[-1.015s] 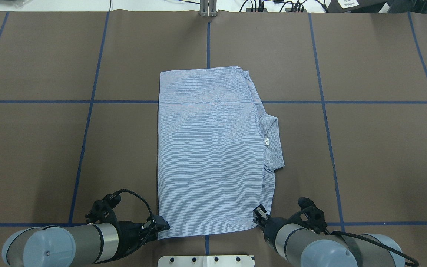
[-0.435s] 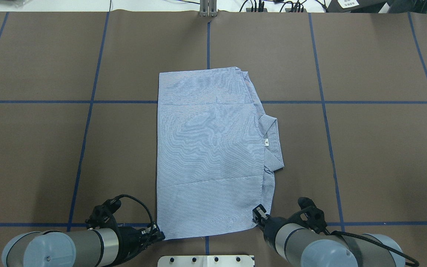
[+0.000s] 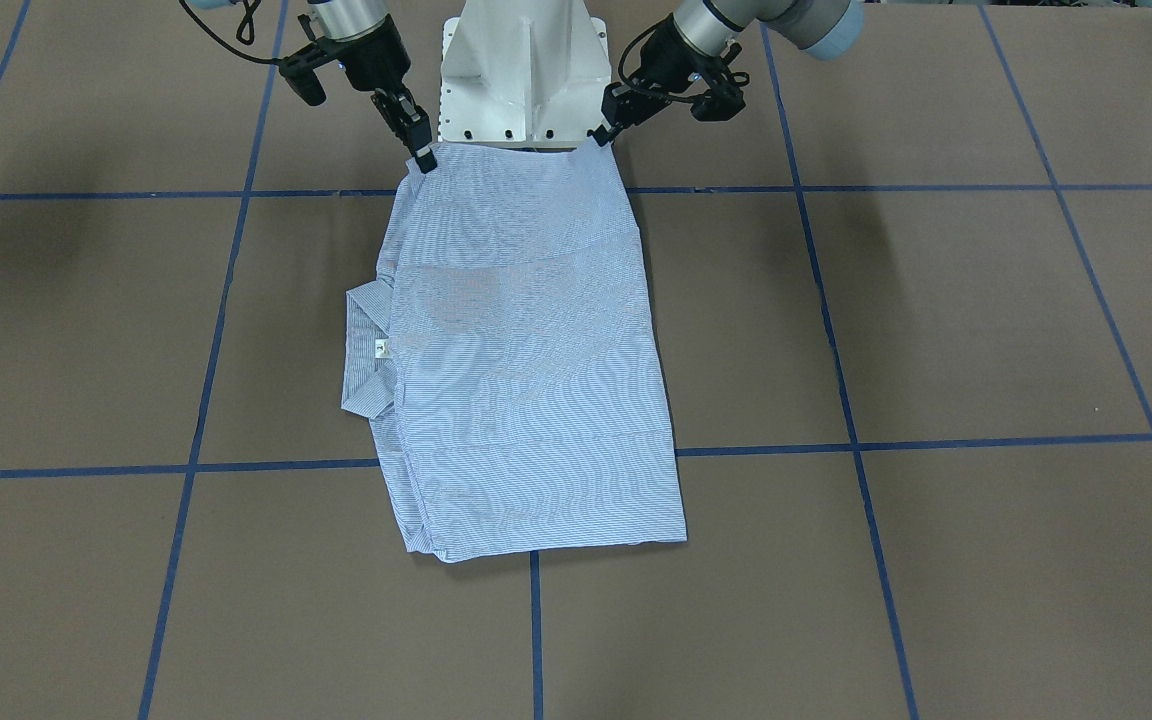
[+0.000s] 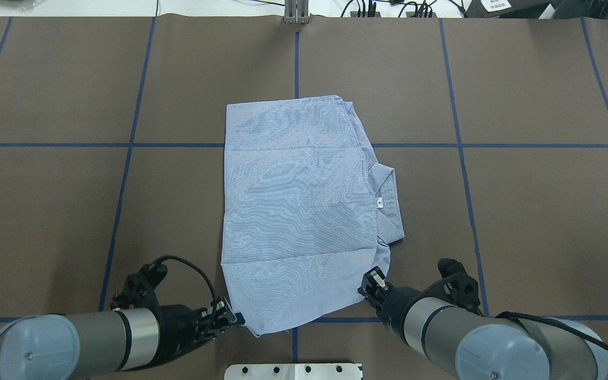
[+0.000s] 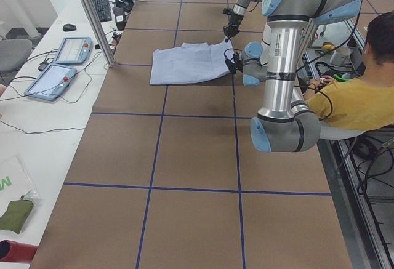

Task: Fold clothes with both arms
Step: 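Lift the near edge with both grippers and fold it onto the far edge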

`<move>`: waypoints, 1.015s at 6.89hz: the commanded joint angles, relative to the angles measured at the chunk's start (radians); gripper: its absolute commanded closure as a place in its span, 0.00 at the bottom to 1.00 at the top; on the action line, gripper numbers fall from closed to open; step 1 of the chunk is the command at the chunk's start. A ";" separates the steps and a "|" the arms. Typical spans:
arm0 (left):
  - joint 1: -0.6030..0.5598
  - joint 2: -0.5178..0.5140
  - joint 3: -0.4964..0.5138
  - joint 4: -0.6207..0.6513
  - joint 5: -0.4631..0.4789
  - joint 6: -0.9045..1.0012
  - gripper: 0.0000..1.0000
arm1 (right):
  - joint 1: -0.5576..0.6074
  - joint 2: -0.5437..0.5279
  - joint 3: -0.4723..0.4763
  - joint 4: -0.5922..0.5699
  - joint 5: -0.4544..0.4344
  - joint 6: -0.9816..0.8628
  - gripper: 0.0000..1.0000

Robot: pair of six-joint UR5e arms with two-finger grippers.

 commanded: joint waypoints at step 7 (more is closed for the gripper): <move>-0.596 -0.359 0.383 0.019 -0.341 0.183 1.00 | 0.563 0.463 -0.391 -0.289 0.351 -0.292 1.00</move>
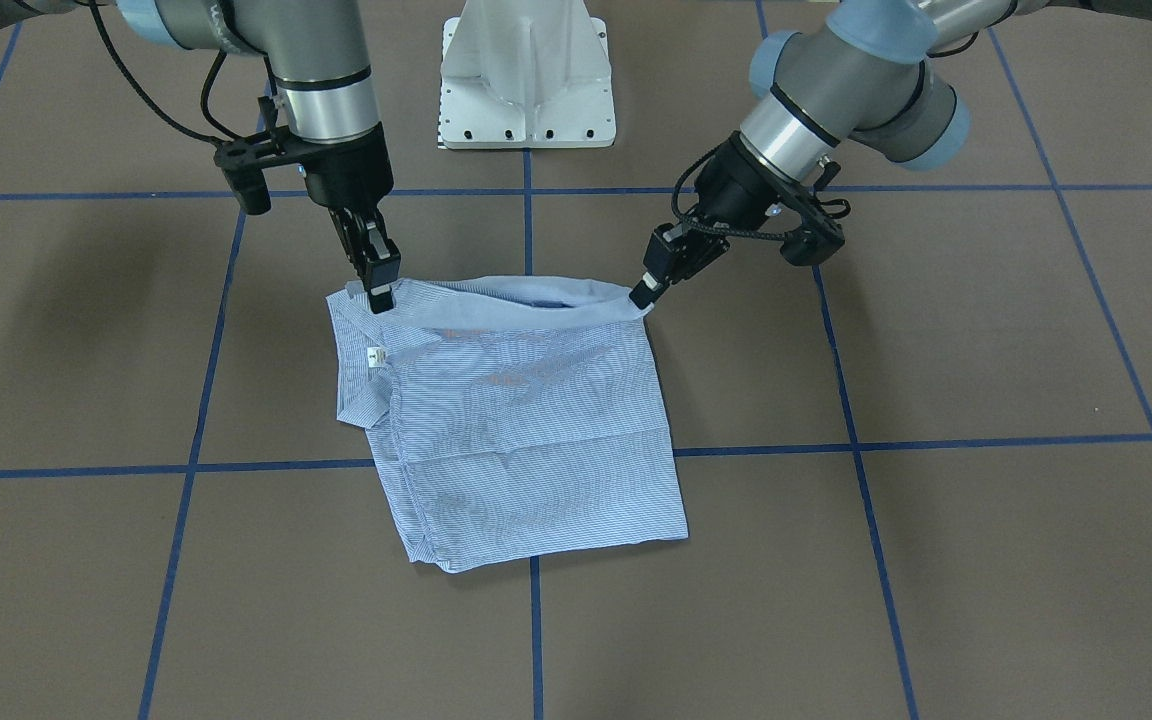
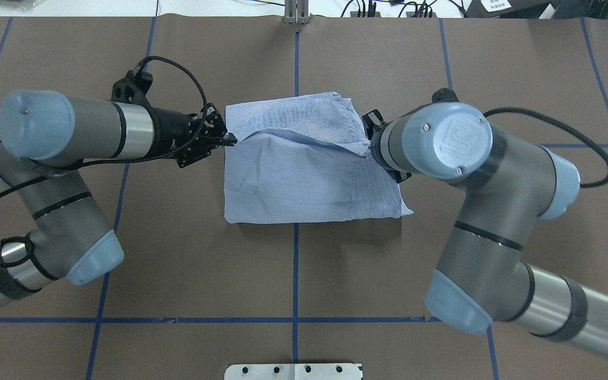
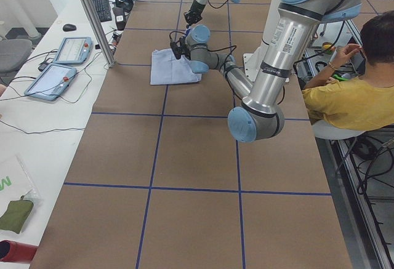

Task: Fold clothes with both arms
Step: 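Lift the near edge with both grippers and fold it onto the far edge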

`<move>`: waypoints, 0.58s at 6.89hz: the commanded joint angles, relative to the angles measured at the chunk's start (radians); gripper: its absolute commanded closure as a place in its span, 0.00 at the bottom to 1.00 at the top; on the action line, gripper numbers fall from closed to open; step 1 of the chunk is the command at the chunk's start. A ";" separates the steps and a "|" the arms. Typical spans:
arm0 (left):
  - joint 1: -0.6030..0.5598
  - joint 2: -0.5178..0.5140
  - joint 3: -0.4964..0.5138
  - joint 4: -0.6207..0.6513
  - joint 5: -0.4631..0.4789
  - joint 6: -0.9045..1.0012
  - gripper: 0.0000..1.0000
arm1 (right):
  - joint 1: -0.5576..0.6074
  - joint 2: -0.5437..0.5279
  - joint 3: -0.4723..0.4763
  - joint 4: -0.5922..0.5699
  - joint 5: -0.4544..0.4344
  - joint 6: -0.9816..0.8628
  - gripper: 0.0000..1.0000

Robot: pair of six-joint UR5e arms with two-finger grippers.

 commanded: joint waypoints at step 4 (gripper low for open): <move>-0.062 -0.180 0.344 -0.026 -0.003 0.095 1.00 | 0.149 0.291 -0.613 0.264 0.144 -0.145 1.00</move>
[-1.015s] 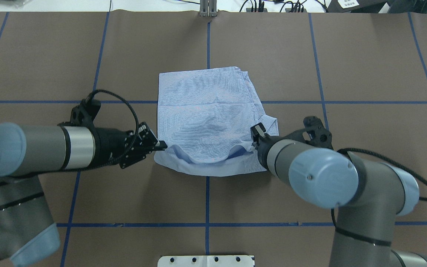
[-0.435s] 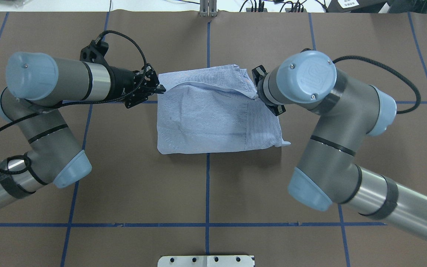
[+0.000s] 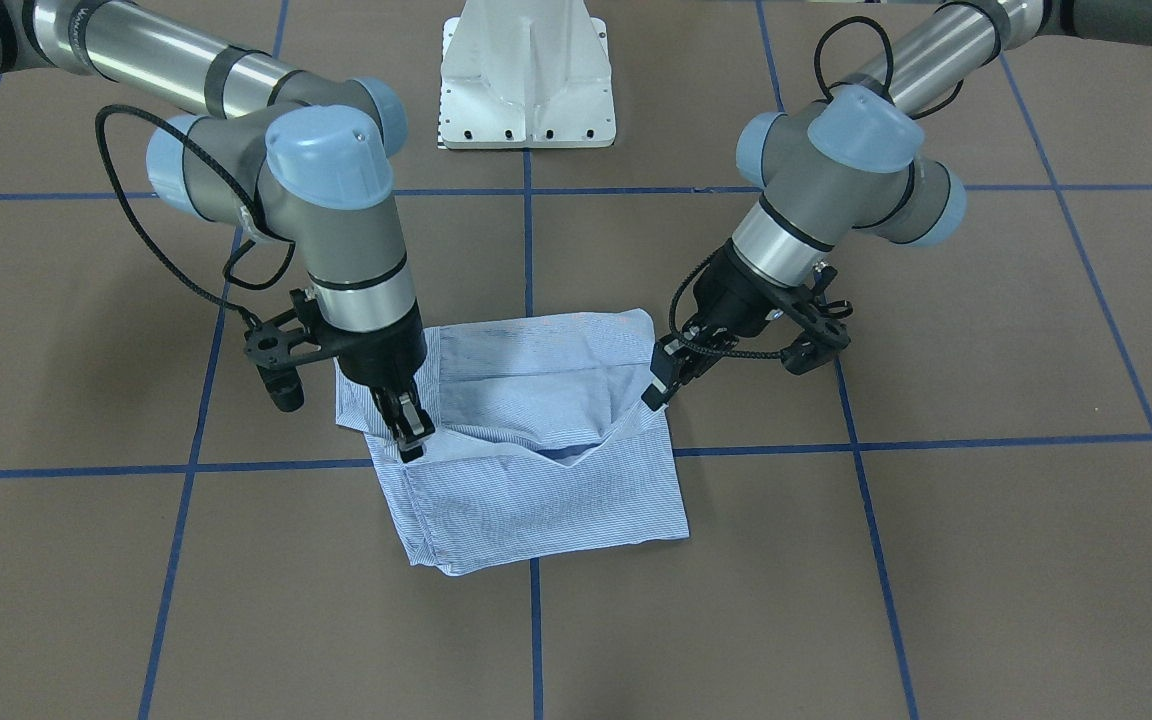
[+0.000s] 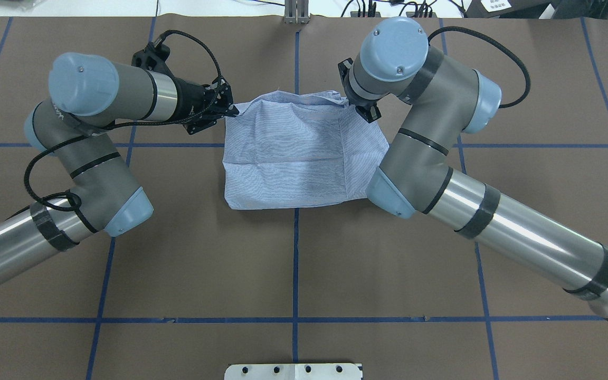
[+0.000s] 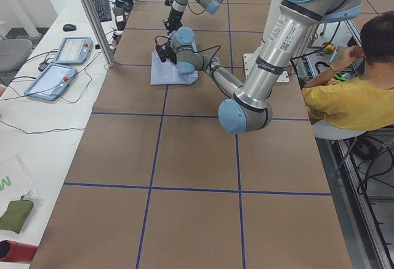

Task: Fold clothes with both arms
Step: 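Lift the near edge with both grippers and fold it onto the far edge, then release the shirt and raise both grippers away from it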

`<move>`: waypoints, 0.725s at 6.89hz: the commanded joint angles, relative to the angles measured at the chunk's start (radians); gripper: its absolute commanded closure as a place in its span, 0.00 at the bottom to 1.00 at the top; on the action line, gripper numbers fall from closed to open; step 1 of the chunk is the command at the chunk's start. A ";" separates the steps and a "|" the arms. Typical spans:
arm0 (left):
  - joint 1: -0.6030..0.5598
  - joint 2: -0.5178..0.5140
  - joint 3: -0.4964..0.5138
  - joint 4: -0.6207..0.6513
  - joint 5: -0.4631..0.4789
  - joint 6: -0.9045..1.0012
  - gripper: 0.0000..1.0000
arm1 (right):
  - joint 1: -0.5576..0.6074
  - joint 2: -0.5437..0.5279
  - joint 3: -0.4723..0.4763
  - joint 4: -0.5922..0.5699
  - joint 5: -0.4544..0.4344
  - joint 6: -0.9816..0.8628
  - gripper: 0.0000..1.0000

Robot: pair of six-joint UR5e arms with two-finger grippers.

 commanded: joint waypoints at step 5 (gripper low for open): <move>-0.034 -0.107 0.289 -0.128 0.067 0.109 0.54 | 0.030 0.161 -0.400 0.253 0.017 -0.073 0.01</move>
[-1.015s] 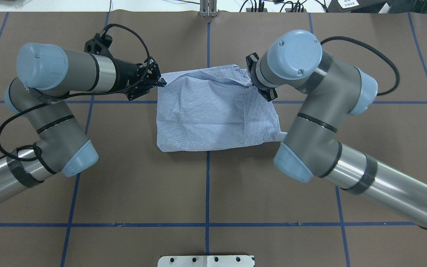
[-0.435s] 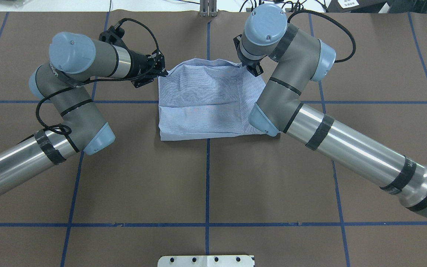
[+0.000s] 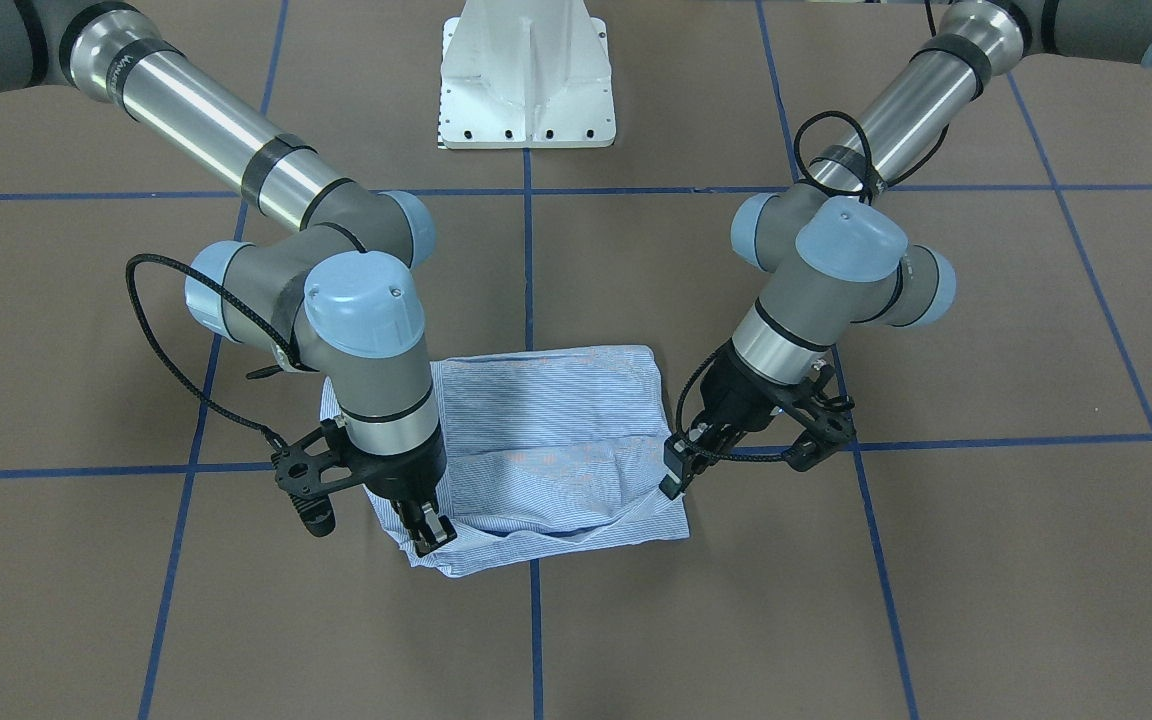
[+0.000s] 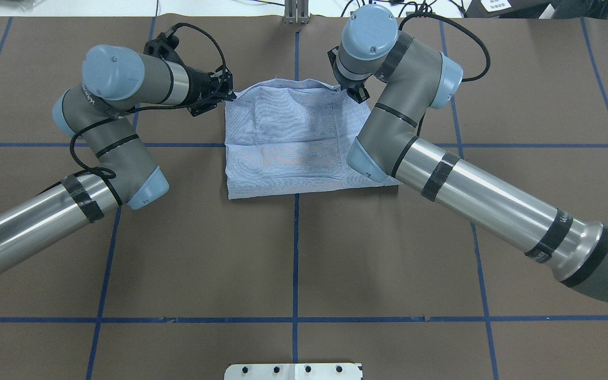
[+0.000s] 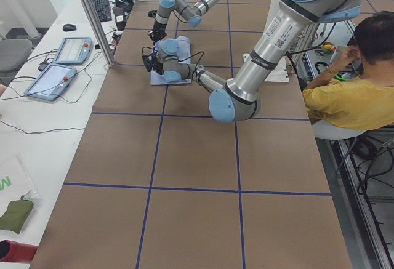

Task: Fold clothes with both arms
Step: 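Release the shirt and raise both grippers away from it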

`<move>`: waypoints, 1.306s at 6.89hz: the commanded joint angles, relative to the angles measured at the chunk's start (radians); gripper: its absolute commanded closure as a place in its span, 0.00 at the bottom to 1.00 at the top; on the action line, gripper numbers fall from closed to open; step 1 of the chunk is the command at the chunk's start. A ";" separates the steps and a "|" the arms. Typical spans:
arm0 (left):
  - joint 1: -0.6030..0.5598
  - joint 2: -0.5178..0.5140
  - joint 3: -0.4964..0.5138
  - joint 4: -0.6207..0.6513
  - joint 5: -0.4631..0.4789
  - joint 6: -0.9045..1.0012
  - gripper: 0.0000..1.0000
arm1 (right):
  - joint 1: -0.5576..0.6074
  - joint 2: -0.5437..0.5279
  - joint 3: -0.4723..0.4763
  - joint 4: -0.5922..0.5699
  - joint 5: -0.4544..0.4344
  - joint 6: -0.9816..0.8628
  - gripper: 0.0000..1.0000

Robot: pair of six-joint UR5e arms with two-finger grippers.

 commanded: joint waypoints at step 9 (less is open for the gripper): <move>-0.215 0.300 -0.155 0.016 -0.152 0.942 0.01 | 0.430 -0.343 0.072 0.020 0.455 -1.213 0.00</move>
